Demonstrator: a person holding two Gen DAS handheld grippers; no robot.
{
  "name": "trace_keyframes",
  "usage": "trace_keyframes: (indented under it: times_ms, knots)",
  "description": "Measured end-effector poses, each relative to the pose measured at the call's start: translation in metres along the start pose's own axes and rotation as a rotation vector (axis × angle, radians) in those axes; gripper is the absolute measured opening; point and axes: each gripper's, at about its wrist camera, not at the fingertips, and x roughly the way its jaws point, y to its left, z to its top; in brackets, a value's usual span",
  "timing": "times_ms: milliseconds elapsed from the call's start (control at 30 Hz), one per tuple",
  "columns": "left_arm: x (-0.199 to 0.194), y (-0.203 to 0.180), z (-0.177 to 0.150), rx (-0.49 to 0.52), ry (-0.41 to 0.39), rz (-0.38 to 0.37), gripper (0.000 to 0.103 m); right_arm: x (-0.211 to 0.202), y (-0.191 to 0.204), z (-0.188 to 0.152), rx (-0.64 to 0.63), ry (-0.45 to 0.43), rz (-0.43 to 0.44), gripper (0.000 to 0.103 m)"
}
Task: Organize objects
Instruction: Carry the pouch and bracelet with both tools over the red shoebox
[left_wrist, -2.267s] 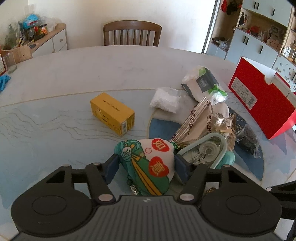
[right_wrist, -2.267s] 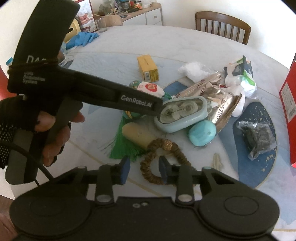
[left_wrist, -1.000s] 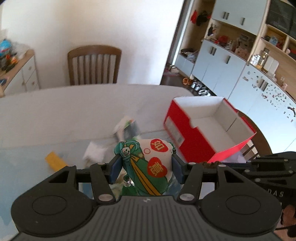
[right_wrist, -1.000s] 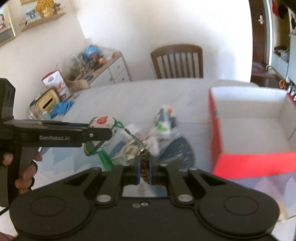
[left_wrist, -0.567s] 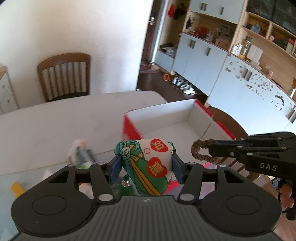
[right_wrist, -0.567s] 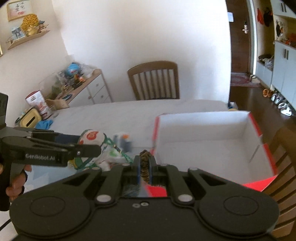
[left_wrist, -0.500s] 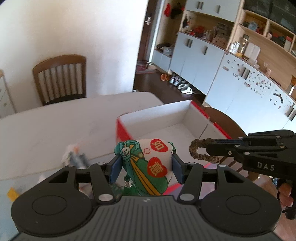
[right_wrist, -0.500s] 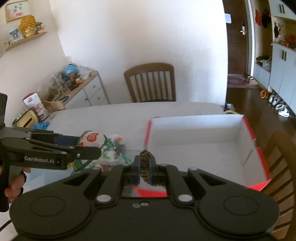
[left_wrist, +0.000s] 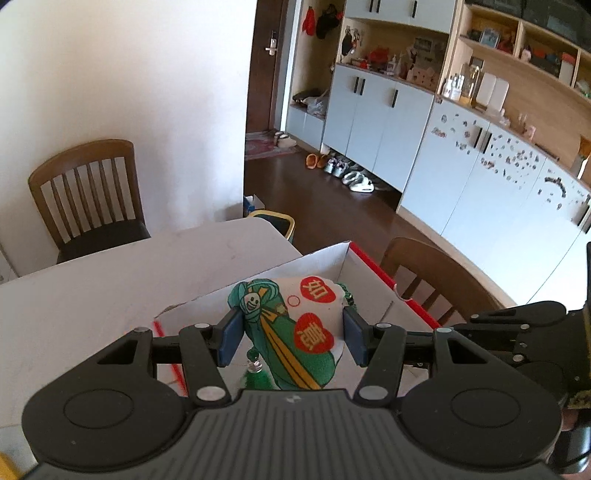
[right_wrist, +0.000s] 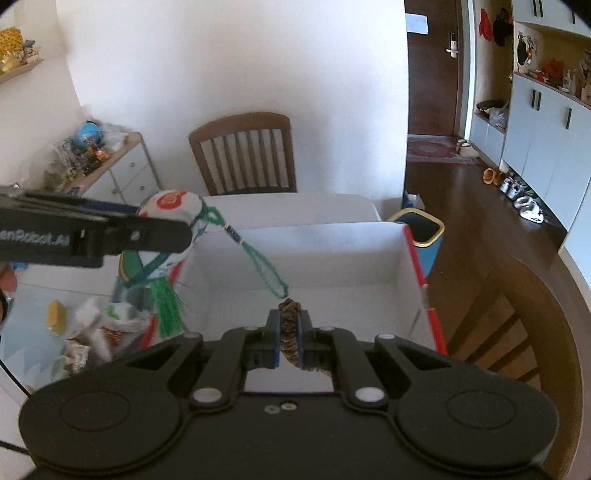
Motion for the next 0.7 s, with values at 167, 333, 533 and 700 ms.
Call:
trace_keyframes:
  times_ms: [167, 333, 533, 700]
  knots:
    - [0.039, 0.001, -0.006, -0.023, 0.051, 0.002, 0.057, 0.026, -0.013, -0.006, -0.004, 0.054, -0.015, 0.007]
    - [0.077, 0.004, -0.022, 0.003, 0.127, 0.033, 0.057, 0.051, -0.023, -0.013, -0.04, 0.101, -0.013, 0.007]
    - [0.112, 0.016, -0.037, -0.014, 0.216, 0.045, 0.057, 0.08, -0.02, -0.026, -0.107, 0.174, -0.009, 0.007]
    - [0.13, 0.018, -0.047, 0.003, 0.289, 0.049, 0.058, 0.096, -0.016, -0.032, -0.126, 0.241, 0.005, 0.007]
